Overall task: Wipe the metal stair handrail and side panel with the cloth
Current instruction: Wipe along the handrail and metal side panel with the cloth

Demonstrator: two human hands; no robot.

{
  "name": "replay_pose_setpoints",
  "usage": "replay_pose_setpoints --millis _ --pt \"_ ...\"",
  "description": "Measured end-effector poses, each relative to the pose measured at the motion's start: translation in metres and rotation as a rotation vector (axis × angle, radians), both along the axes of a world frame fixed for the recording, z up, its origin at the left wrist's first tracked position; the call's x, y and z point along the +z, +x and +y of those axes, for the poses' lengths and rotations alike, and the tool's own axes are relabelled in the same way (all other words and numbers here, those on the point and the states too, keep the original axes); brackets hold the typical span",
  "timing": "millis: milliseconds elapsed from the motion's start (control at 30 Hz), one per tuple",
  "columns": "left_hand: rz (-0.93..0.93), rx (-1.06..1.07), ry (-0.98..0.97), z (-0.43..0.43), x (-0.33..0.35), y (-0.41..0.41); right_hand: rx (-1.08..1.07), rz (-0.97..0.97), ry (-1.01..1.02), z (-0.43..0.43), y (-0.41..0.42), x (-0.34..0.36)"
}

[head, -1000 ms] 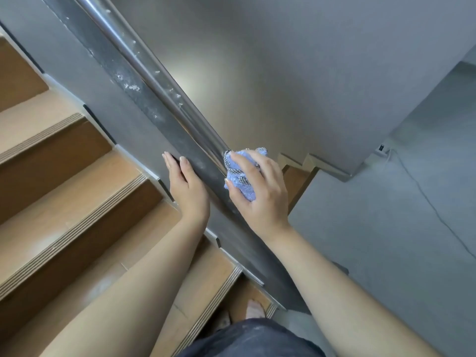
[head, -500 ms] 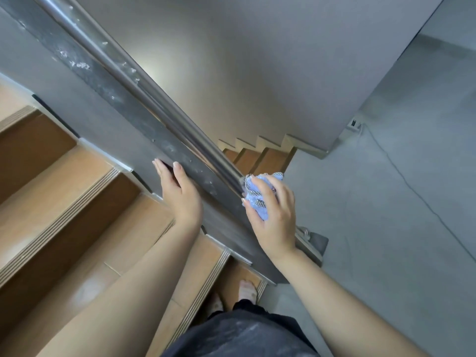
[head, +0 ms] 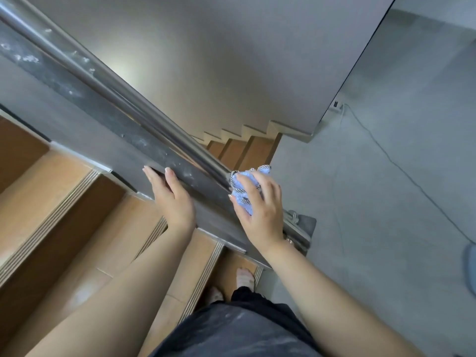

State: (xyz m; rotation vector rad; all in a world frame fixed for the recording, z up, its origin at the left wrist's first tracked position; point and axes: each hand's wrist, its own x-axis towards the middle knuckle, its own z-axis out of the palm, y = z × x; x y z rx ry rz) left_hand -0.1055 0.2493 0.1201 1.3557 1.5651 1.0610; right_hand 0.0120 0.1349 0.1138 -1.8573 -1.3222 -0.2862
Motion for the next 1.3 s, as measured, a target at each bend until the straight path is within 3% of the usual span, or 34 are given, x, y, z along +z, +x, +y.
replay_pose_setpoints --millis 133,333,467,800,1100,1300 --pt "-0.015 -0.021 -0.022 -0.007 -0.007 0.002 -0.083 0.019 -0.126 -0.045 0.016 -0.034" --pt "-0.024 -0.066 -0.065 -0.021 -0.017 0.008 -0.229 0.201 -0.226 -0.097 0.03 -0.064" --pt "-0.033 -0.106 -0.07 -0.033 -0.019 0.011 -0.278 0.294 -0.227 -0.092 0.028 -0.053" --pt "-0.003 -0.174 -0.075 -0.05 -0.027 0.017 -0.11 0.24 -0.18 -0.038 0.018 -0.009" --pt "-0.027 -0.168 -0.081 -0.051 -0.027 0.017 -0.376 0.381 -0.233 -0.108 0.032 -0.063" --pt "-0.077 -0.092 -0.081 -0.032 -0.018 0.018 -0.402 0.444 -0.161 -0.083 0.031 -0.05"
